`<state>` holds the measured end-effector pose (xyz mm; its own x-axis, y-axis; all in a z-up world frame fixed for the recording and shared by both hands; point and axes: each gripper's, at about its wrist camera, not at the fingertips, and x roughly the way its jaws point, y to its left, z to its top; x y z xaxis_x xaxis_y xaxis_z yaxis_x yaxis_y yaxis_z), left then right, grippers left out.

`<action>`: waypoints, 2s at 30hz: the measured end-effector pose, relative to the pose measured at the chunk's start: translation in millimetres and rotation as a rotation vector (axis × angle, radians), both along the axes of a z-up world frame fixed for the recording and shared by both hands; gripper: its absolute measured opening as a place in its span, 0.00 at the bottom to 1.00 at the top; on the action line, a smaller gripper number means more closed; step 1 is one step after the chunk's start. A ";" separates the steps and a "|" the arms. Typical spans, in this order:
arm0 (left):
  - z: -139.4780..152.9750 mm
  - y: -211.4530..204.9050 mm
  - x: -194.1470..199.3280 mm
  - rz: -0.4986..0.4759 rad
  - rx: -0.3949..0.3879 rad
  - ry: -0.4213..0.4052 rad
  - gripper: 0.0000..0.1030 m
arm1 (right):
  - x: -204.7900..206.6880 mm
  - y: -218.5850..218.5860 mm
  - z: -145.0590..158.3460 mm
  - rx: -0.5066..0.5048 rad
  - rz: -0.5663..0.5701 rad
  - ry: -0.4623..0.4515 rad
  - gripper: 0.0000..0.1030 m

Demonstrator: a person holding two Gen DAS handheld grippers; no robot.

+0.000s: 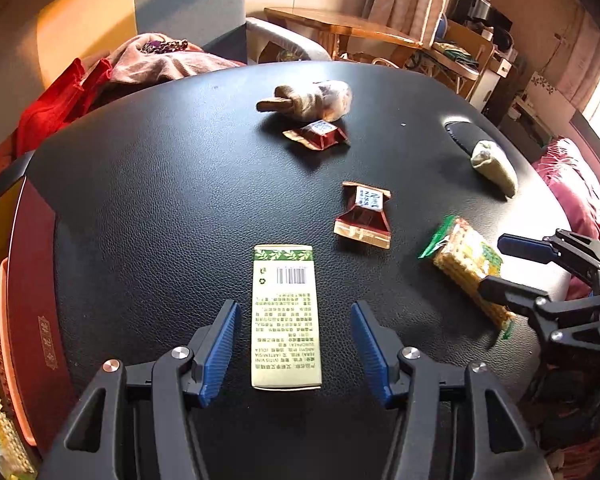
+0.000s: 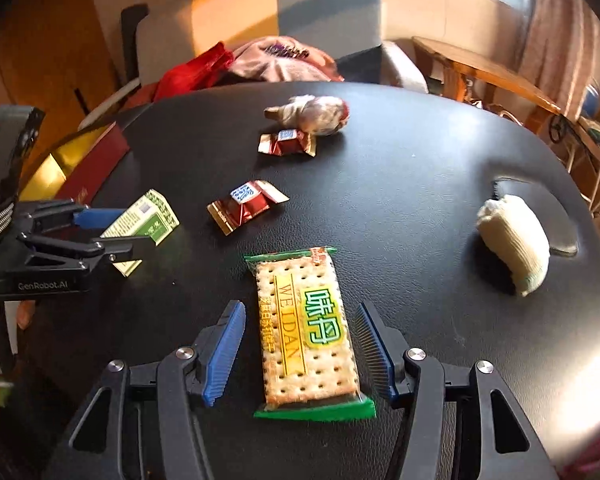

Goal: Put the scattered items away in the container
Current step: 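Carry the green-white box and WEIDAN cracker pack toward the gold box with both grippers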

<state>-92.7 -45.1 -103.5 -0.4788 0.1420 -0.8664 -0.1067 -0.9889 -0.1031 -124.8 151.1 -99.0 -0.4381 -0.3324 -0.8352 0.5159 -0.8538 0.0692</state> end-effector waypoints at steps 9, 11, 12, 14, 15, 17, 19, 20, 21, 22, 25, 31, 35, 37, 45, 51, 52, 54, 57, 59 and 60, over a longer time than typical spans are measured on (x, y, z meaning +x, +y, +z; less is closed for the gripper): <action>-9.1 3.9 0.3 0.019 -0.024 -0.018 0.56 | -2.9 -6.0 -12.5 0.067 -0.023 -0.008 0.50; -9.6 6.5 3.2 0.023 -0.043 -0.008 0.54 | 2.4 -6.8 -12.0 0.078 -0.031 0.011 0.48; -9.7 7.4 4.9 0.026 -0.058 -0.002 0.48 | 4.9 -5.6 -11.8 0.073 -0.038 0.015 0.48; -8.9 7.6 9.4 0.033 -0.069 0.014 0.39 | 11.0 -3.6 -11.6 0.063 -0.054 0.020 0.47; -8.2 6.8 11.0 0.033 -0.059 0.018 0.34 | 14.2 -2.5 -11.6 0.054 -0.066 0.021 0.47; -6.9 5.9 15.9 0.032 -0.046 0.025 0.31 | 20.6 -0.3 -11.4 0.032 -0.092 0.021 0.47; -2.9 5.9 23.3 0.026 -0.038 0.043 0.31 | 25.2 1.3 -10.5 0.000 -0.118 0.014 0.47; -0.5 5.3 26.8 0.027 -0.033 0.052 0.31 | 27.2 2.1 -10.0 -0.018 -0.131 0.009 0.47; 1.9 4.6 30.2 0.028 -0.027 0.061 0.31 | 29.1 2.4 -9.5 -0.035 -0.143 0.003 0.47; 4.2 3.3 33.3 0.029 -0.019 0.067 0.31 | 30.6 2.3 -9.1 -0.053 -0.155 -0.003 0.47; 12.7 -2.5 44.9 0.032 0.006 0.085 0.30 | 35.5 0.7 -7.4 -0.113 -0.179 -0.025 0.47; 16.3 -10.6 53.7 0.021 0.023 0.085 0.30 | 44.8 -13.0 -3.7 -0.117 -0.183 -0.020 0.47; 12.5 -10.1 54.1 -0.011 0.037 0.066 0.37 | 48.8 -14.3 -2.3 -0.116 -0.189 -0.013 0.47; 10.0 -7.8 50.2 -0.013 0.015 0.052 0.38 | 50.1 -14.1 -2.8 -0.118 -0.189 -0.015 0.47; -1.5 -5.8 32.5 -0.013 -0.004 0.013 0.32 | 51.5 -16.8 -9.6 -0.089 -0.178 -0.008 0.48; -4.5 -10.5 36.8 0.027 0.026 0.020 0.29 | 52.9 -16.8 -10.8 -0.084 -0.184 0.006 0.48; -4.4 -12.5 38.6 0.035 0.033 0.021 0.29 | 52.7 -16.2 -10.6 -0.090 -0.189 0.004 0.48; -3.6 -17.8 43.7 0.050 0.061 0.023 0.29 | 52.2 -14.9 -10.2 -0.107 -0.199 -0.004 0.48; 2.0 -23.9 52.5 0.063 0.073 0.047 0.29 | 51.7 -14.1 -8.7 -0.148 -0.208 -0.025 0.48; 9.2 -29.1 58.0 0.073 0.081 0.069 0.29 | 51.8 -14.8 -7.5 -0.179 -0.209 -0.042 0.47; 12.8 -31.8 60.7 0.078 0.085 0.080 0.29 | 52.1 -16.2 -7.0 -0.187 -0.208 -0.046 0.47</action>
